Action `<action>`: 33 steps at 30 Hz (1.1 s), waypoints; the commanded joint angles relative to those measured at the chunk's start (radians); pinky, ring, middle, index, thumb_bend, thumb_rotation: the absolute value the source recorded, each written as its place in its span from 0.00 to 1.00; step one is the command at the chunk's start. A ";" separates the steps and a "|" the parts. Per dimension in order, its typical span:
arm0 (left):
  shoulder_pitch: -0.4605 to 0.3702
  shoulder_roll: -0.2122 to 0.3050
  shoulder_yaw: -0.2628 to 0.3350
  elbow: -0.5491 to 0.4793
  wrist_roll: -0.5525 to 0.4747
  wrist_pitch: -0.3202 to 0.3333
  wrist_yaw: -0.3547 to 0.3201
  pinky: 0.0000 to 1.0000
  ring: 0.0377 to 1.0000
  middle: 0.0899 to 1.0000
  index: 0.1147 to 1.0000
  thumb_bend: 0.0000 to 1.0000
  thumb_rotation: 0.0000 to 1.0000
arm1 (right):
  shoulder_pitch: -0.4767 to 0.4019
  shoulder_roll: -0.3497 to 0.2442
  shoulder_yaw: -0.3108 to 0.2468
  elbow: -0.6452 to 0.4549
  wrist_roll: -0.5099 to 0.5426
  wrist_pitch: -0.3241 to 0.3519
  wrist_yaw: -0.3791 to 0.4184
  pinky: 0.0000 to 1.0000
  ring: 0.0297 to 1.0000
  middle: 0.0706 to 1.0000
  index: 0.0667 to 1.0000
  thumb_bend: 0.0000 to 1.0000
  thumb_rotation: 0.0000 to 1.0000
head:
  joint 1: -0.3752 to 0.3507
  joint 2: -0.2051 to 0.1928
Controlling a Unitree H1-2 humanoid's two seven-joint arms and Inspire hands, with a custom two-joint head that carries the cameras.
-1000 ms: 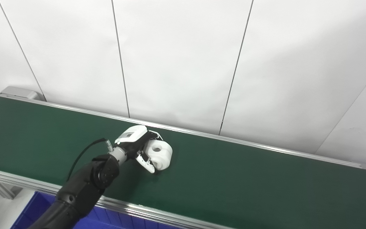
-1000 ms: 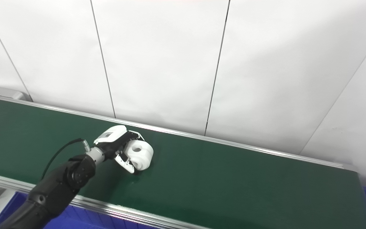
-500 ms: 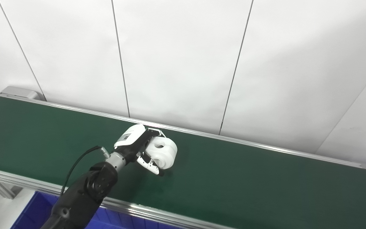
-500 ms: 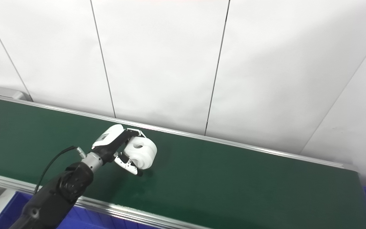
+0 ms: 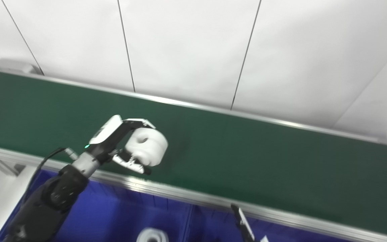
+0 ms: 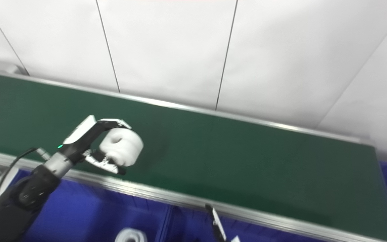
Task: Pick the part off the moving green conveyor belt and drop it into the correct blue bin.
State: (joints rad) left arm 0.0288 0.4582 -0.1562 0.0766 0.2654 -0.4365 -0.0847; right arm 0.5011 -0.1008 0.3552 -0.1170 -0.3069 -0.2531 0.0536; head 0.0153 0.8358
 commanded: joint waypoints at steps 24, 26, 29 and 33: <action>0.249 0.132 -0.107 -0.054 0.010 -0.033 0.322 0.47 0.42 0.44 0.46 0.50 0.00 | 0.002 -0.017 -0.044 -0.107 0.051 0.053 0.043 0.96 1.00 1.00 1.00 0.95 0.57 | -0.014 0.039; 0.253 0.143 -0.116 -0.049 0.012 -0.033 0.346 0.46 0.42 0.45 0.46 0.50 0.00 | 0.007 -0.016 -0.045 -0.112 0.058 0.048 0.042 0.96 1.00 1.00 1.00 0.94 0.56 | -0.016 0.042; 0.256 0.163 -0.139 -0.025 0.018 -0.033 0.399 0.48 0.43 0.45 0.45 0.50 0.00 | 0.016 -0.019 -0.043 -0.120 0.063 0.034 0.041 0.99 1.00 1.00 1.00 0.95 0.55 | -0.021 0.046; 0.253 0.187 -0.191 0.038 0.047 -0.033 0.497 0.49 0.43 0.45 0.44 0.50 0.00 | 0.030 -0.028 -0.043 -0.129 0.069 0.006 0.039 1.00 1.00 1.00 1.00 0.97 0.56 | -0.027 0.052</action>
State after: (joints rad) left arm 0.2851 0.6081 -0.3377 0.1143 0.2991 -0.4402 0.3536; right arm 0.5213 -0.1233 0.3115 -0.2072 -0.2497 -0.1727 0.0993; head -0.0122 0.8881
